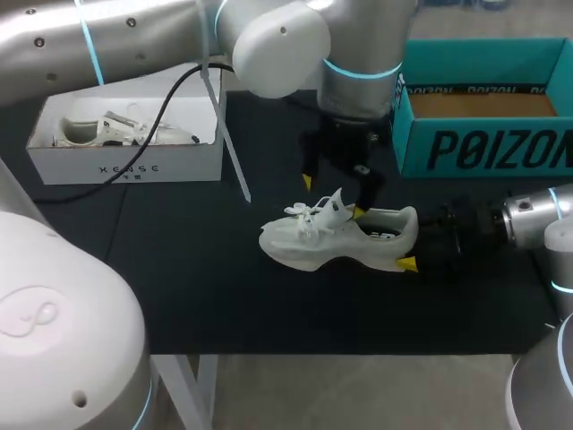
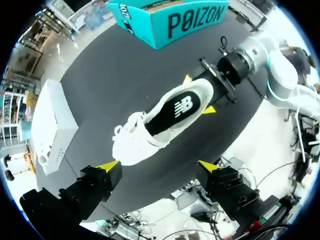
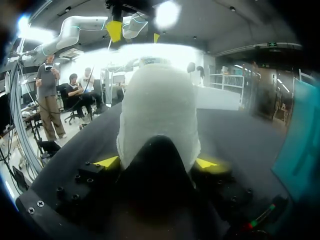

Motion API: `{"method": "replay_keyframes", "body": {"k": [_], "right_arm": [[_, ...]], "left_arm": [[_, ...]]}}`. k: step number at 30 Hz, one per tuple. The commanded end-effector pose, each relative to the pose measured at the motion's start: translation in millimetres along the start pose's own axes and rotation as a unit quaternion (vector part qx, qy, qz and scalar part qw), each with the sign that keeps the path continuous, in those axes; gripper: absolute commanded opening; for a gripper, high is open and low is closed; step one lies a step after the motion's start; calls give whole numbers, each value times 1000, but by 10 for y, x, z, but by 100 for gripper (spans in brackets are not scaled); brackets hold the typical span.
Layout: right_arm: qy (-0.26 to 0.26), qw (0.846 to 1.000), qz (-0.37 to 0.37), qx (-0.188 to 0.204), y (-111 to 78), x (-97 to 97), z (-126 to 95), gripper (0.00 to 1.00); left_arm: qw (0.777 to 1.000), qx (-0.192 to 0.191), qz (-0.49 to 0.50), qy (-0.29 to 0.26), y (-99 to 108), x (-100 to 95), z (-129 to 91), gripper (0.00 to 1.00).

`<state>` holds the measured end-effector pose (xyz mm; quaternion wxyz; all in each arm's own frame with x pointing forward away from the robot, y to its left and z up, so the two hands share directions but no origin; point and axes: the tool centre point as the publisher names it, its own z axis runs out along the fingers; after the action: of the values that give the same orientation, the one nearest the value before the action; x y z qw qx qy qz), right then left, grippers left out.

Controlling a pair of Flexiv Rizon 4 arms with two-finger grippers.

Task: Take the shoe out of the shoebox, open the shoe tongue, remove and reinsert the insole, then place the shoe into the shoebox

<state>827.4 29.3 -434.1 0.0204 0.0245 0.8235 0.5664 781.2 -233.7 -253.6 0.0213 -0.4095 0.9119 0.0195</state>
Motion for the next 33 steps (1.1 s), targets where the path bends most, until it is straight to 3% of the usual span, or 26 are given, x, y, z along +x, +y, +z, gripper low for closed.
{"method": "replay_keyframes", "body": {"k": [1, 21, 25, 26, 27, 28, 33], "right_arm": [[-1, 1000, 1, 1, -52, -7, 41, 0], [-1, 1000, 1, 1, -52, -7, 41, 0], [-1, 1000, 1, 1, -52, -7, 41, 0], [-1, 1000, 1, 1, -52, -7, 41, 0], [-1, 1000, 1, 1, -52, -7, 41, 0], [-1, 1000, 1, 1, -52, -7, 41, 0], [-1, 1000, 1, 1, -52, -7, 41, 0]], "left_arm": [[941, -1, 338, -13, -16, -6, 2, 100], [941, -1, 338, -13, -16, -6, 2, 100], [934, -4, 357, -31, -105, 96, 60, 100], [932, -4, 362, -26, -131, 110, 86, 50], [931, -1, 365, -24, -144, 121, 101, 33], [932, -4, 363, -22, -179, 134, 135, 0], [925, -12, 381, -9, -325, 217, 247, 0]]}}
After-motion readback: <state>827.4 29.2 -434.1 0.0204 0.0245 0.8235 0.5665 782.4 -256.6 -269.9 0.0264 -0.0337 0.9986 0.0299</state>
